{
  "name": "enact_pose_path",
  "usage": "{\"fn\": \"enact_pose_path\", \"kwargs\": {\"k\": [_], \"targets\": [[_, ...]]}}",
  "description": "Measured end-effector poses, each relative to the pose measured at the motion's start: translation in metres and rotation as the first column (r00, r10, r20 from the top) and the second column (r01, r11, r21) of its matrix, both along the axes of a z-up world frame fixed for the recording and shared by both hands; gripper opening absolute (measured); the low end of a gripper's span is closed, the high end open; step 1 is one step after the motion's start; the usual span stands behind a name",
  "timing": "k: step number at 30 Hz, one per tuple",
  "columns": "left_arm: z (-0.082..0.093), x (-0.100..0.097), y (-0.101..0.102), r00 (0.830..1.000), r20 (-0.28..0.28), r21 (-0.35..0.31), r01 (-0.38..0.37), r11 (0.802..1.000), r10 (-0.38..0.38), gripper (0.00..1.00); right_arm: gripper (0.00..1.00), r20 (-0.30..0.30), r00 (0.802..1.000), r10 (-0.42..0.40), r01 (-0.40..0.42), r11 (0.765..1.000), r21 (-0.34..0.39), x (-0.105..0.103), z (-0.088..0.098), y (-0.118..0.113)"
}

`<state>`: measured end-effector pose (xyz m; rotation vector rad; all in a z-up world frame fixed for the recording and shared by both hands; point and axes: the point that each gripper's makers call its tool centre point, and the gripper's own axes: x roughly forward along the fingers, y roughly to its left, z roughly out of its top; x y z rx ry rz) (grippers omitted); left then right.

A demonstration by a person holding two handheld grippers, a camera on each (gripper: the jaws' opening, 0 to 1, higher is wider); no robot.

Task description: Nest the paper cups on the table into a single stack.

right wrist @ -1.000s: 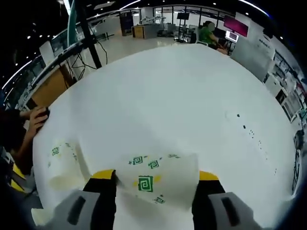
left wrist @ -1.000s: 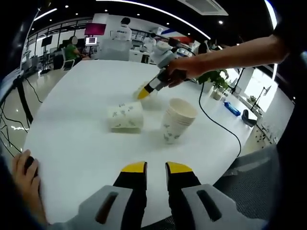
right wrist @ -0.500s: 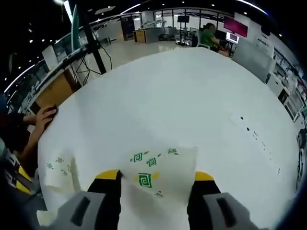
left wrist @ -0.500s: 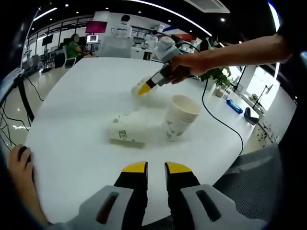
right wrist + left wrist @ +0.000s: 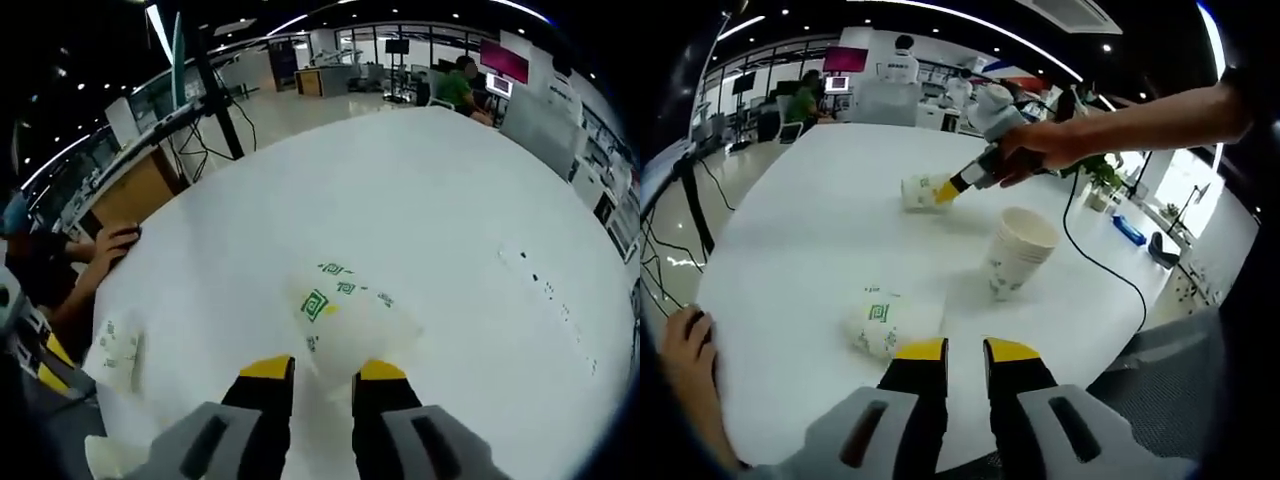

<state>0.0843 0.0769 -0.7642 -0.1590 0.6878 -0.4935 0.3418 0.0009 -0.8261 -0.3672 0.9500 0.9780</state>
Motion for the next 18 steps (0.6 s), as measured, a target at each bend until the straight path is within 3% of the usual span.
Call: {"fn": "enact_pose_path", "kwargs": {"k": [3,8,10,12,15,18], "targets": [[0.009,-0.002,0.009,0.999,0.027,0.006,-0.021,1.000,0.021,0.14,0.20,-0.021,1.000,0.015,-0.014,0.999,0.033,-0.006,0.000,0.011],[-0.001,-0.010,0.036,0.998,0.027,0.099,-0.053,0.994,0.050,0.14,0.20,-0.038,0.999,-0.006,0.009,0.997,0.072,-0.002,-0.007,0.023],[-0.001,-0.011,0.042,0.998,0.032,0.108,-0.063,0.992,0.060,0.15,0.19,-0.043,0.999,-0.016,0.020,0.996,0.084,0.001,-0.009,0.027],[0.000,-0.010,0.044,0.997,0.038,0.107,-0.072,0.992,0.068,0.17,0.15,-0.036,0.999,-0.021,0.025,0.995,0.095,0.000,-0.007,0.030],[-0.005,-0.010,0.047,0.997,0.047,0.149,-0.064,0.987,0.058,0.18,0.04,-0.033,0.999,-0.033,0.036,0.994,0.103,0.003,-0.006,0.032],[-0.008,-0.013,0.048,0.998,0.054,0.196,-0.044,0.980,0.034,0.23,0.00,-0.031,0.999,-0.033,0.037,0.992,0.124,0.003,-0.002,0.033]]}}
